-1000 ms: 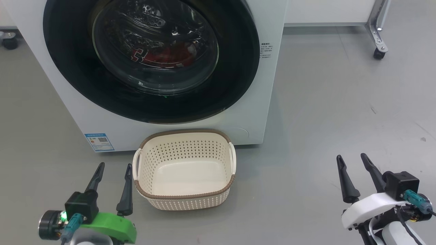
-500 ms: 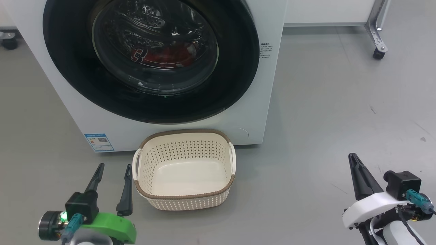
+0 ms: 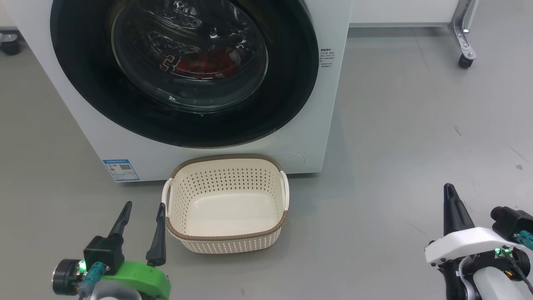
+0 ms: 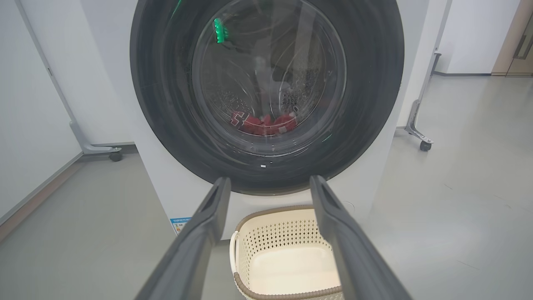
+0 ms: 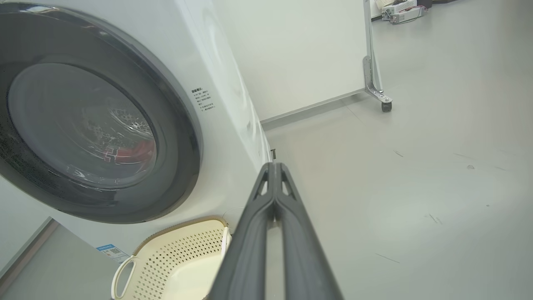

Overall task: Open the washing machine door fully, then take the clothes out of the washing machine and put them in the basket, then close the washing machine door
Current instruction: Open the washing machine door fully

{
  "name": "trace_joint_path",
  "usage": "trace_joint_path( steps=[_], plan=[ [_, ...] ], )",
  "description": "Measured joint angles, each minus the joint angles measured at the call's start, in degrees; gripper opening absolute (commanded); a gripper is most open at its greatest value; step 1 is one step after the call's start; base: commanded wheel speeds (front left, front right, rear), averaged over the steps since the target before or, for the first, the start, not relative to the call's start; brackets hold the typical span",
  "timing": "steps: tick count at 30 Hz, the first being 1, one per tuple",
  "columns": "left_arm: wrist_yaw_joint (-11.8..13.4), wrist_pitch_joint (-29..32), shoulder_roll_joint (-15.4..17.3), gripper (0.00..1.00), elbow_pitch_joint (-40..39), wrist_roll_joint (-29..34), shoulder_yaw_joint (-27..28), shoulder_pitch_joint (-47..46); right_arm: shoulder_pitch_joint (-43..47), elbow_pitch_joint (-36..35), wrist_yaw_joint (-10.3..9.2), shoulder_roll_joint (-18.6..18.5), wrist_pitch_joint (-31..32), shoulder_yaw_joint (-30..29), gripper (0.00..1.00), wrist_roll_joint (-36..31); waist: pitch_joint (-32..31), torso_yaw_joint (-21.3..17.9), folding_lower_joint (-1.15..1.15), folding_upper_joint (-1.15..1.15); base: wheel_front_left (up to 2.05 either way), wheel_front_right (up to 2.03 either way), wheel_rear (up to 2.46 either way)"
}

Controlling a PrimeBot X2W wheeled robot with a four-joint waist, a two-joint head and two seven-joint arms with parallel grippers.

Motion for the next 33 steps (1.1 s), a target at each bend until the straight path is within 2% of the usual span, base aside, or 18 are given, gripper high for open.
trace_joint_path(
  steps=[9, 14, 22, 33],
  plan=[
    [-0.48, 0.00, -0.54, 1.00, -0.32, 1.25, -0.45, -0.40, -1.79, 0.87, 3.36, 3.93, 3.60, -5.91, 0.00, 14.37, 2.33, 0.98, 0.00, 0.00, 0.00, 0.00, 0.00],
    [-0.73, 0.00, -0.73, 1.00, -0.86, 1.45, -0.46, -1.84, -5.02, 1.19, 4.32, 5.59, 7.28, -9.07, 0.00, 23.05, 3.93, 1.63, 0.00, 0.00, 0.00, 0.00, 0.00],
    [-0.93, 0.00, -1.24, 1.00, -1.68, 1.93, -0.27, -3.74, -12.69, 1.46, 4.80, 6.54, 15.24, -11.82, 0.00, 35.46, 6.69, 2.55, 0.00, 0.00, 0.00, 0.00, 0.00],
    [-0.93, -0.01, -2.21, 1.00, -2.97, 2.07, 0.05, -6.34, -22.98, 2.35, 4.22, 6.33, 21.18, -15.23, 0.00, 43.15, 11.05, 3.85, 0.00, 0.00, 0.00, 0.00, 0.00]
  ],
)
